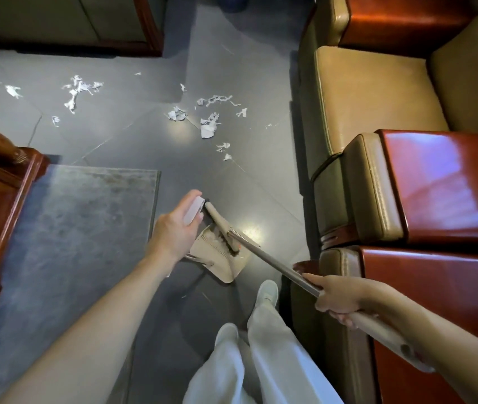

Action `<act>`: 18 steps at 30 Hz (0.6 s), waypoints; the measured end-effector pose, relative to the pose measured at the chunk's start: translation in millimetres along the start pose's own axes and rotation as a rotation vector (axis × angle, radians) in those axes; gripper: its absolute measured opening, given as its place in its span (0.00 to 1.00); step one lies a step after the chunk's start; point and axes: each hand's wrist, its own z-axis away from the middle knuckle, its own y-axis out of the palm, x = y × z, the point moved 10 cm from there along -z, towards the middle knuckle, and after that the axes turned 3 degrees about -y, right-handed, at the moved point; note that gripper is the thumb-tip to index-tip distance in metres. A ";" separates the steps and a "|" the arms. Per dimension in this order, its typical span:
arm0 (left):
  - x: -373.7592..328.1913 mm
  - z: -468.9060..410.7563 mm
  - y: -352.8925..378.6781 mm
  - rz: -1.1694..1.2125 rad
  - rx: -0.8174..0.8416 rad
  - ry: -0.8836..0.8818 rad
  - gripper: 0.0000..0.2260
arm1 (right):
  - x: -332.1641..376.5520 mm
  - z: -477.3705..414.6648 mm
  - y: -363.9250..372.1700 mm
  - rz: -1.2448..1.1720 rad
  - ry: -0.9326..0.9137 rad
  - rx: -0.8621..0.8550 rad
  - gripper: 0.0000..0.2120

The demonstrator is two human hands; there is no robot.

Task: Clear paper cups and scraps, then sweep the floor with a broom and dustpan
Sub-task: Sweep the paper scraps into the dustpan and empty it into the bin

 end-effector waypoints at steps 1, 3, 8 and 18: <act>3.9 6.5 -3.5 0.003 0.008 0.005 0.16 | -4.9 5.3 5.5 -0.008 0.002 -0.016 0.39; 9.3 20.7 -9.6 0.013 0.029 0.022 0.16 | -13.4 15.7 15.5 -0.003 0.004 -0.065 0.39; 19.1 47.9 -12.0 -0.037 0.099 0.092 0.17 | -28.0 24.2 37.1 -0.010 0.028 -0.169 0.39; 18.6 54.1 -2.1 -0.048 0.081 0.131 0.17 | -3.8 -14.6 121.8 -0.179 0.029 -0.124 0.36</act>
